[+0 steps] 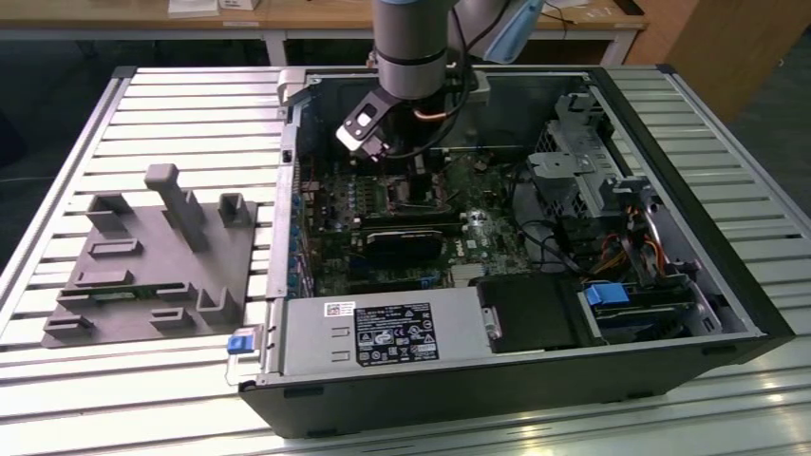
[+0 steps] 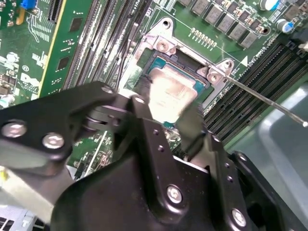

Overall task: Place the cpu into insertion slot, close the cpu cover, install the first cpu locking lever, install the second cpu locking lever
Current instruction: 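Place the cpu into insertion slot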

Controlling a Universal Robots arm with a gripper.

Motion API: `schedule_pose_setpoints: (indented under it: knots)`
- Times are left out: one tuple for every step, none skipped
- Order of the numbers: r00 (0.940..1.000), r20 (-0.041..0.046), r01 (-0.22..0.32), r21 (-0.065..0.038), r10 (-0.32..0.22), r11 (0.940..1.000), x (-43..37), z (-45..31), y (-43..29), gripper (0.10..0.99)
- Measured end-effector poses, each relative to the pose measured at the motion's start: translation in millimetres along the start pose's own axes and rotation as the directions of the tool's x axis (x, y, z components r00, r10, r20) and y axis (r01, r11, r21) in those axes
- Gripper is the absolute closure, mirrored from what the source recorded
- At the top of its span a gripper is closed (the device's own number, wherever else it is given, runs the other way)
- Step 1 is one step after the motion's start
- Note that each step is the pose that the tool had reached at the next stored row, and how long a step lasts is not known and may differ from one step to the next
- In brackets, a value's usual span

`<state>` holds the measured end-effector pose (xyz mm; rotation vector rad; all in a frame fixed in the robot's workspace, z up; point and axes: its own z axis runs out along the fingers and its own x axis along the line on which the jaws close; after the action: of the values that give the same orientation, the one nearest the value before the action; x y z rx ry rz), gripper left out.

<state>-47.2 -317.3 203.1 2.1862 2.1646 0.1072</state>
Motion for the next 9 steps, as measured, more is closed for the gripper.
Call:
schedule_pose_setpoints:
  knots:
    - [1.0,-0.0001,0.0,0.003,0.0,1.0,0.1,-0.5,0.7,0.616]
    - [1.0,-0.0002,0.0,0.006,0.0,1.0,0.1,-0.8,1.4,0.616]
    - [1.0,0.0001,0.0,0.009,0.0,1.0,0.0,-1.4,2.0,0.671]
    - [1.0,0.0002,0.0,0.011,0.0,0.9999,0.0,-1.9,2.5,0.729]
    - [1.0,0.0003,-0.001,0.013,0.001,0.9999,0.0,-2.5,2.9,0.729]
    - [1.0,0.0003,-0.001,0.015,0.001,0.9999,0.0,-3.1,3.3,0.784]
    - [1.0,0.0001,-0.001,0.017,0.001,0.9999,0.1,-3.5,3.7,0.843]
    - [1.0,0.0,-0.001,0.018,0.001,0.9998,0.1,-4.0,3.9,0.843]
    - [1.0,0.0001,-0.001,0.02,0.001,0.9998,0.0,-4.5,4.1,0.902]
